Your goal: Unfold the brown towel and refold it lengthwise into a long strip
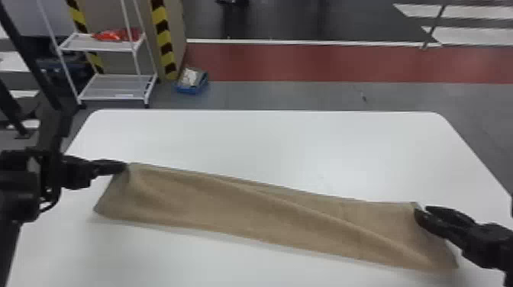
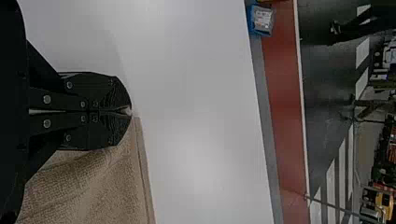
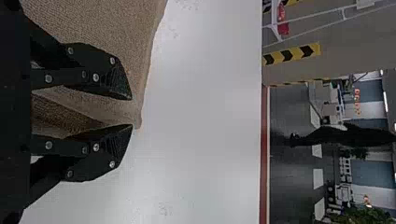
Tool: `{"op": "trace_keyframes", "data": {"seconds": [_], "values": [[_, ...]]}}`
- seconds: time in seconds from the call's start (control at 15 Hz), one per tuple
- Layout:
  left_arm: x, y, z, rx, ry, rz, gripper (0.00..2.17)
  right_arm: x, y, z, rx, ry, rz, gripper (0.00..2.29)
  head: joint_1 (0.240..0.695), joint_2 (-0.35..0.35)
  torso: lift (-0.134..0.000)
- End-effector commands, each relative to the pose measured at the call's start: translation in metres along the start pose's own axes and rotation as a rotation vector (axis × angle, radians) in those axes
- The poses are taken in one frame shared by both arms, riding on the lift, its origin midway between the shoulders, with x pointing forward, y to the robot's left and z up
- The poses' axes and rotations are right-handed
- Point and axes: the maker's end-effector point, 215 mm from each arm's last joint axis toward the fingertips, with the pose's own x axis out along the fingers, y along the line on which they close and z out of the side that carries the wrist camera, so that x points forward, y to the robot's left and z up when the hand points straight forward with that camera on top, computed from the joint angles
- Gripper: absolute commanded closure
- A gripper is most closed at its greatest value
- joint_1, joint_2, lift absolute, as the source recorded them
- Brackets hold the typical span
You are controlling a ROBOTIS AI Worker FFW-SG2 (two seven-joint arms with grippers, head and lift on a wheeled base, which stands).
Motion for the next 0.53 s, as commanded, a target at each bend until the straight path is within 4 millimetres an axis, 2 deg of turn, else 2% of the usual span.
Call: {"op": "trace_keyframes", "data": {"seconds": [0.0, 0.2, 0.27, 0.4, 0.47], "values": [[0.001, -0.001, 0.001, 0.003, -0.002, -0.002, 2.15, 0.004, 0.003, -0.003, -0.007, 0.014, 0.003, 0.48, 0.695, -0.032, -0.123], [0.0, 0.0, 0.001, 0.002, -0.002, -0.001, 2.15, 0.009, 0.01, -0.003, -0.025, 0.026, 0.015, 0.54, 0.695, -0.029, -0.123], [-0.001, 0.001, 0.0, 0.002, -0.001, 0.001, 2.15, 0.011, 0.012, -0.003, -0.034, 0.035, 0.014, 0.69, 0.695, -0.025, -0.123], [-0.002, 0.002, 0.001, 0.005, -0.007, -0.002, 2.15, 0.013, 0.014, -0.003, -0.042, 0.04, 0.017, 0.71, 0.695, -0.02, -0.123], [-0.002, 0.002, 0.001, 0.003, -0.009, -0.003, 2.15, 0.014, 0.014, -0.003, -0.045, 0.04, 0.017, 0.82, 0.695, -0.017, -0.123]]}}
